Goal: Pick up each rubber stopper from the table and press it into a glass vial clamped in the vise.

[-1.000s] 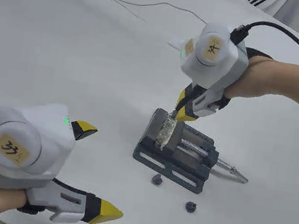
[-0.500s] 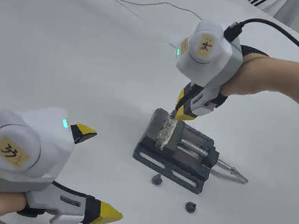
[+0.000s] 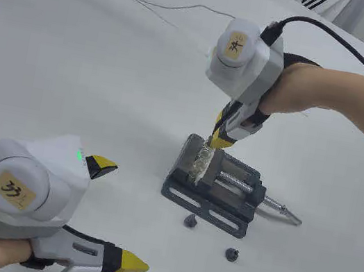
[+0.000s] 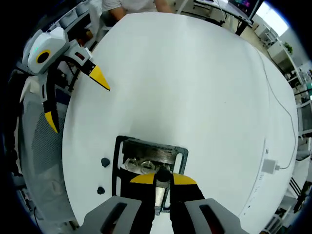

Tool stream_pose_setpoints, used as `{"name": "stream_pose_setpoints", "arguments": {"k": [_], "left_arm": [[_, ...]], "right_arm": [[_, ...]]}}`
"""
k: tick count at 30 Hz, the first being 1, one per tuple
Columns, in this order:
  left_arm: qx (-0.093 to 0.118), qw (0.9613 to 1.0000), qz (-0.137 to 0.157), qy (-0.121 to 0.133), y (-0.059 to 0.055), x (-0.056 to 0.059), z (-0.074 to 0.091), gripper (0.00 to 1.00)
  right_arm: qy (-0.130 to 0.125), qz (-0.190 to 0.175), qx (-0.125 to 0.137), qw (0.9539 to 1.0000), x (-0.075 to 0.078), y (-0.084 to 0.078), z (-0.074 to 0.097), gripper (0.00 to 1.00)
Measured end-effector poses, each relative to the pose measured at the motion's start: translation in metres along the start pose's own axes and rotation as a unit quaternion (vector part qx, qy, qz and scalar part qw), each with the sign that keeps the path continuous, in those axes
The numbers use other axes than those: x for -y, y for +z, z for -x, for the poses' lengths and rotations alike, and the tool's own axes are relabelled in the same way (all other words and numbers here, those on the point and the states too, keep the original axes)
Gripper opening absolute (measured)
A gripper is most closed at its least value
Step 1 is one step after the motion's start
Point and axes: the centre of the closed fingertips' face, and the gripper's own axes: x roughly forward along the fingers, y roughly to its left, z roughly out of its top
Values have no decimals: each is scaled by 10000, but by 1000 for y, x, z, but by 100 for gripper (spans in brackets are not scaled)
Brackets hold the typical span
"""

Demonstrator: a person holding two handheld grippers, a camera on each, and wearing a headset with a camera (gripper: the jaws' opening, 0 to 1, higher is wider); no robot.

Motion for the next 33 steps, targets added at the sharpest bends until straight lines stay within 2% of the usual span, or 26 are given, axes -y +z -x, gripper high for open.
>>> {"name": "stream_pose_setpoints", "arguments": {"k": [5, 6, 8, 12, 14, 18, 33], "left_arm": [[7, 10000, 1, 1, 0, -1, 0, 86], [10, 10000, 5, -9, 1, 0, -1, 85], [9, 10000, 5, -11, 1, 0, -1, 85], [11, 10000, -6, -25, 2, 0, -1, 85], [26, 10000, 0, -27, 3, 0, -1, 85], [2, 10000, -4, -15, 2, -1, 0, 85], [-16, 10000, 18, 22, 0, -4, 4, 84]], "right_arm": [[-5, -394, 2, 9992, 5, 2, -2, 5], [-11, -605, 49, 9982, 4, 2, -2, 5], [21, -802, 149, 9967, 3, 1, -2, 5], [29, -969, 368, 9946, 0, 0, 0, 5], [-2, -853, 416, 9955, -2, 0, 1, 6], [-40, -741, 371, 9966, 5, 3, -1, 6], [-100, -412, 506, 9978, -3, 3, 1, 8]]}}
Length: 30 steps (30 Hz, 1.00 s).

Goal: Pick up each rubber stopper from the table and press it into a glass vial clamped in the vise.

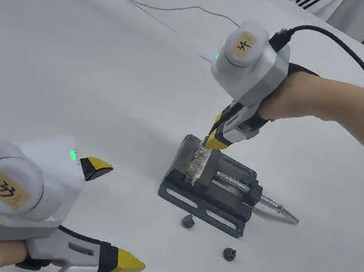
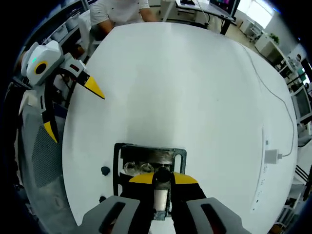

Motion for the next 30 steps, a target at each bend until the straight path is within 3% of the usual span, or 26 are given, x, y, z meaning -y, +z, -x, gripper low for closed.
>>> {"name": "stream_pose_setpoints", "arguments": {"k": [7, 9, 11, 19, 30], "left_arm": [[9, 10000, -7, -10, 1, 0, 0, 84], [0, 10000, -8, -14, 1, 0, 0, 84], [-12, 10000, -16, -18, 1, -1, -1, 84], [-25, 10000, -18, -32, 2, -1, -4, 84], [-78, 10000, 16, -43, -1, -1, -7, 83]], "right_arm": [[47, 106, -32, 9999, -2, -10, -1, 17], [47, 59, 30, 10000, -1, -13, 3, 16], [80, -10, 163, 9998, 10, -14, 5, 14], [368, -181, 560, 9976, 12, -5, 10, 9], [376, -224, 615, 9971, 7, -4, 6, 0]]}}
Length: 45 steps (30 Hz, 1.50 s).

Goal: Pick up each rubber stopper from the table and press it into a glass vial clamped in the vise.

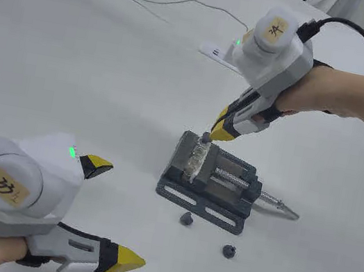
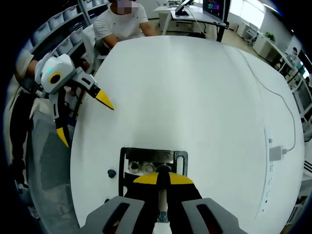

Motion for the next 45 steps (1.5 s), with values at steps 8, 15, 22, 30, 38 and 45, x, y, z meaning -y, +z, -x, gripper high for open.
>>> {"name": "stream_pose_setpoints", "arguments": {"k": [8, 15, 22, 30, 38, 45], "left_arm": [[-16, 10000, 14, -32, -1, 1, -3, 83], [-24, 10000, 39, -57, -2, 1, -6, 82], [-37, 10000, 64, -55, -2, -1, -7, 82], [-36, 9999, 81, -62, 1, -4, -12, 82], [-29, 9999, 99, -73, 4, -5, -19, 81], [-13, 9999, 125, -56, 6, -6, -21, 81]], "right_arm": [[14, 0, 10, 10000, -4, 1, -2, 0], [3, 64, -37, 10000, -7, 0, -2, 0], [-12, 315, -218, 9993, -7, 1, -3, 0], [32, 380, -279, 9989, -11, 0, -2, 0], [84, 243, -377, 9990, -10, 0, -3, 0], [114, 480, -541, 9973, -3, -2, -6, 0]]}}
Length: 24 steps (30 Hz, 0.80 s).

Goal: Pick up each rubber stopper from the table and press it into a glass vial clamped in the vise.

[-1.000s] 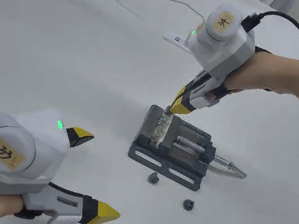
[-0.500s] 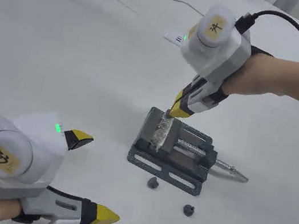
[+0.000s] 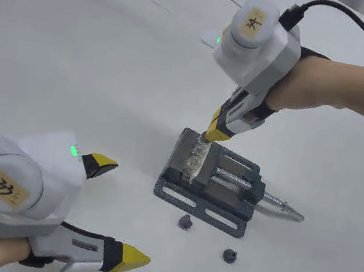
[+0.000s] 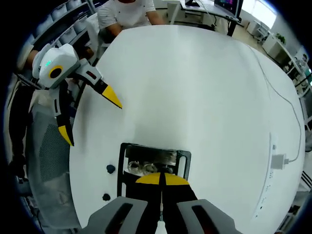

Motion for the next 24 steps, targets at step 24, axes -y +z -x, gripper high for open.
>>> {"name": "stream_pose_setpoints", "arguments": {"k": [24], "left_arm": [[3, 10000, 43, 15, 1, -2, -6, 81]], "right_arm": [[184, -563, -197, 9980, 9, -3, -3, 0]]}}
